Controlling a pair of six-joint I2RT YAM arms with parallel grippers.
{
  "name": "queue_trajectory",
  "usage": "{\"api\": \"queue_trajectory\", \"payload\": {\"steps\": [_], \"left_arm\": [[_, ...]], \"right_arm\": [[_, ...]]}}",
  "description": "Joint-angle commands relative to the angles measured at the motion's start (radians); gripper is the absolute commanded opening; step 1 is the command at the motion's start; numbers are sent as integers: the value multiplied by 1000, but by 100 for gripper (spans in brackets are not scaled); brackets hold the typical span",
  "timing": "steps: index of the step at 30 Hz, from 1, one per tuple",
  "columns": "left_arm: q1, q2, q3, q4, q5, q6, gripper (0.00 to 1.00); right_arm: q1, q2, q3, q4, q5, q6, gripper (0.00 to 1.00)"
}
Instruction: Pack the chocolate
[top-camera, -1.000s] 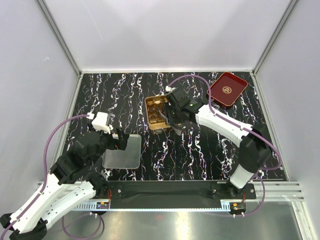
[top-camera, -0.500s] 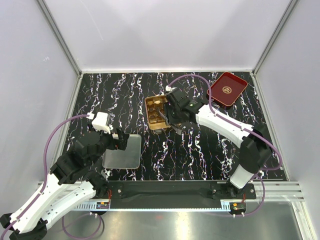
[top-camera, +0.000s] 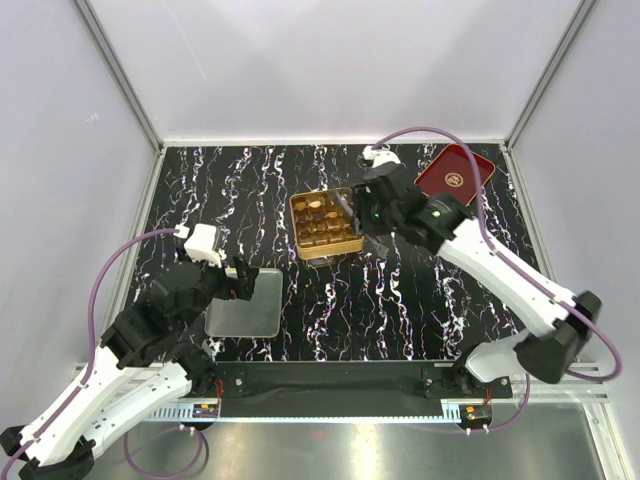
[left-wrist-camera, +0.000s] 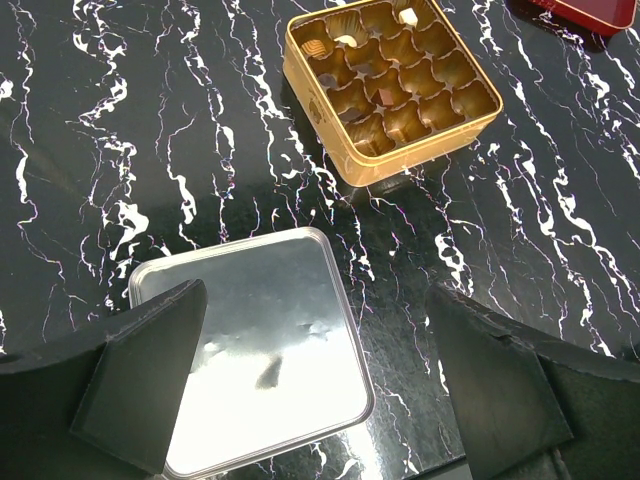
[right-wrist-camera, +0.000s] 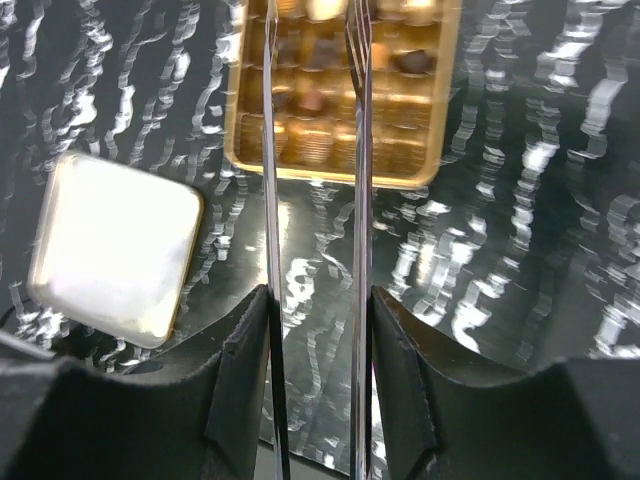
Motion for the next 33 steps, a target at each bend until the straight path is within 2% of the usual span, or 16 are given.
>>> {"api": "queue_trajectory", "payload": {"steps": [1,6,9,17,27,33], "left_arm": [[-4,-10,7,39,-17,-2,99],[-4,-3,10,36,-16,-2,99],[-4,-3,10,38,-11,-2,99],[-6,5,7,41,-8,1,99],[-6,-15,7,41,-13,-1,99],[-6,-10,11,44,6,2,99]], "right_arm": [[-13,-96,-63,-94,127,0,48],[-164,-218,-240,-113,52,25,47],[-199,-253,-328,-114,32,48,47],[-202,-307,-523,-92,21,122,47],[-202,-285,-638,-19,-62,333,48],[-197,-288,-722,28,-73,411,54]]}}
